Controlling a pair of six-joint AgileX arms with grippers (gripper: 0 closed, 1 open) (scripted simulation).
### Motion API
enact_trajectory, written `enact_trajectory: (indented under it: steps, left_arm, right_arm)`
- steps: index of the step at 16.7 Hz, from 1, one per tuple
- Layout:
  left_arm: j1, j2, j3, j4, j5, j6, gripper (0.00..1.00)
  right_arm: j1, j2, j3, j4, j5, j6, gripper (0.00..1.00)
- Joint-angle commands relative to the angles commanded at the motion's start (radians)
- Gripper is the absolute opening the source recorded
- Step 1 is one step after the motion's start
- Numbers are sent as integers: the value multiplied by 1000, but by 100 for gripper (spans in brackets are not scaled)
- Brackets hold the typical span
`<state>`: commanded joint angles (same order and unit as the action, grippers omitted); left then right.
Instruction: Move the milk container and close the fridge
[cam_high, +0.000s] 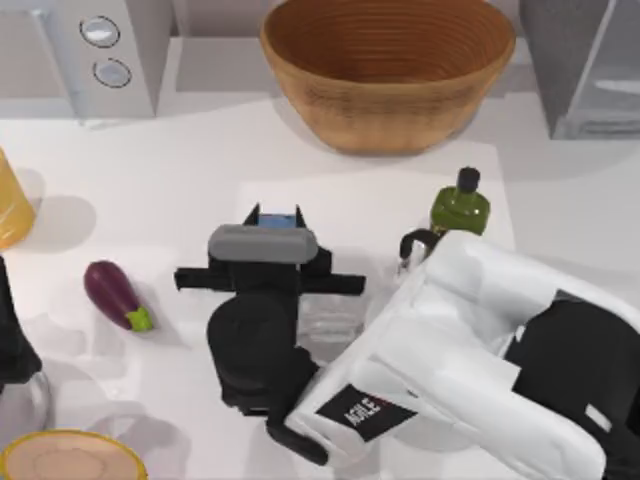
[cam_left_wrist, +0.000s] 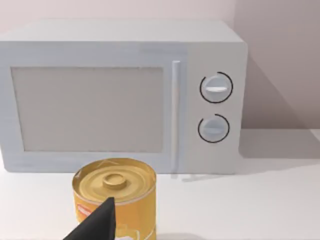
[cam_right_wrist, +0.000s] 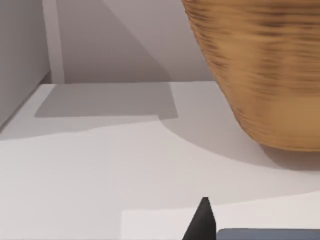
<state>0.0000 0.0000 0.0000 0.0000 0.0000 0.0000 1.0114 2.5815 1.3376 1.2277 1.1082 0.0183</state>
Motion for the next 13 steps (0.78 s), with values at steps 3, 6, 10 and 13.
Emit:
enact_trajectory:
  steps: [3, 6, 10, 13]
  left_arm:
    - [0, 0, 0, 0, 0, 0, 100]
    - [0, 0, 0, 0, 0, 0, 100]
    - [0, 0, 0, 0, 0, 0, 100]
    - [0, 0, 0, 0, 0, 0, 100]
  right_arm:
    - [0, 0, 0, 0, 0, 0, 2]
    - [0, 0, 0, 0, 0, 0, 0]
    - [0, 0, 0, 0, 0, 0, 0]
    - [5, -3, 1, -1, 3, 0, 0]
